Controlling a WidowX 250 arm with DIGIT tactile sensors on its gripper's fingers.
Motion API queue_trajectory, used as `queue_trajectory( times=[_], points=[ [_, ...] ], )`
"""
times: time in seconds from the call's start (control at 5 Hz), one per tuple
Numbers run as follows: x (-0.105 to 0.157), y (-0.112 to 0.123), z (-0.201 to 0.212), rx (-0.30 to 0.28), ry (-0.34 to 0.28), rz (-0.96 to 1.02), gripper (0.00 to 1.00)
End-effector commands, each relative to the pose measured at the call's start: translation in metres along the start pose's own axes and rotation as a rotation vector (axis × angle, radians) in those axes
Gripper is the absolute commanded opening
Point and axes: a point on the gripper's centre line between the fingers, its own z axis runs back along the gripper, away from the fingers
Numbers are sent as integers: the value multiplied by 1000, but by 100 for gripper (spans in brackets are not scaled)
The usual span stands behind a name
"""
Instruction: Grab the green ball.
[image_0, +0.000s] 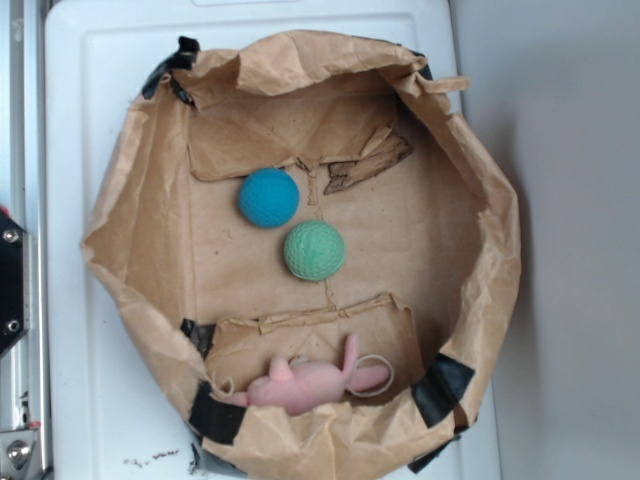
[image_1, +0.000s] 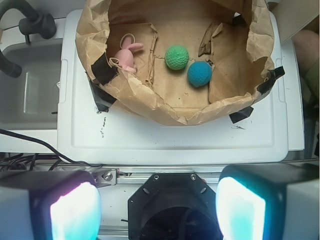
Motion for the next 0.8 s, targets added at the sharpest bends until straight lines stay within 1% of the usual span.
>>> queue_trajectory(
  times=[0.0, 0.2, 0.4, 0.6],
  points=[
    [0, 0, 0, 0, 0, 0, 100],
    [36, 0, -27, 17, -11, -1, 100],
    [75, 3, -57, 28, -5, 17, 100],
    [115, 7, -81, 24, -5, 32, 100]
  ],
)
